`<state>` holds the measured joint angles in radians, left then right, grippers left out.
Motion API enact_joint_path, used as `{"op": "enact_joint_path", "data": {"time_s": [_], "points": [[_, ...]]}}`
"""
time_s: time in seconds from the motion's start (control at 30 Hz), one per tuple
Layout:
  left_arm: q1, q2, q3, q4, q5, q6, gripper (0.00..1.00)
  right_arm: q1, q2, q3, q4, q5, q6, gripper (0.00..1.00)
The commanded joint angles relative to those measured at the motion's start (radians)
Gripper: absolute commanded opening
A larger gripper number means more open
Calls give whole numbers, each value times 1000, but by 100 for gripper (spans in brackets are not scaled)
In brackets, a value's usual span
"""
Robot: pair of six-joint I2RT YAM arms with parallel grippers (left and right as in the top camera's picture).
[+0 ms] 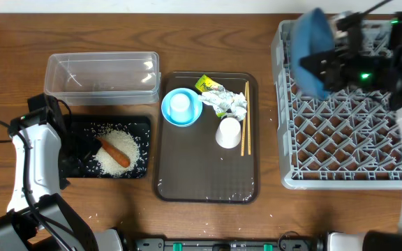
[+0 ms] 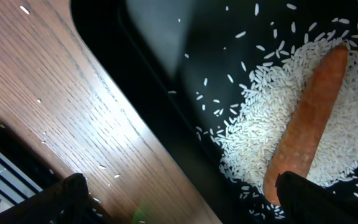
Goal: Sort waste into correct bins and load items into the dishwasher rack
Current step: 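Lift the blue plate with the right gripper over the grey dish rack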
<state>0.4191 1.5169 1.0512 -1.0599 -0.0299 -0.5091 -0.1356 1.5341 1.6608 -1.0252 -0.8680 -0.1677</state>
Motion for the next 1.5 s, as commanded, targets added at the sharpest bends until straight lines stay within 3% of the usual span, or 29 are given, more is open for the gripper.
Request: {"op": "enact_joint_path", "data": {"time_s": [0.0, 0.23, 0.47, 0.7, 0.87, 1.07, 1.37, 1.43, 1.47], "points": [[5, 1, -1, -5, -8, -5, 99, -106, 58, 14, 29, -161, -77, 1], [5, 1, -1, -5, -8, -5, 99, -268, 229, 14, 177, -430, -67, 1], [5, 1, -1, -5, -8, -5, 99, -359, 408, 14, 431, -691, 48, 1], [5, 1, -1, -5, -8, -5, 99, -406, 498, 14, 652, -690, 251, 1], [5, 1, -1, -5, -8, -5, 99, -425, 511, 14, 655, -688, 259, 1], [5, 1, -1, -5, -8, -5, 99, -455, 511, 14, 651, -597, 389, 1], [5, 1, -1, -5, -8, -5, 99, -527, 506, 14, 646, -514, 468, 1], [5, 1, -1, -5, -8, -5, 99, -544, 504, 14, 645, -497, 493, 6], [5, 1, -1, -5, -8, -5, 99, -552, 502, 14, 646, -492, 503, 14]]}}
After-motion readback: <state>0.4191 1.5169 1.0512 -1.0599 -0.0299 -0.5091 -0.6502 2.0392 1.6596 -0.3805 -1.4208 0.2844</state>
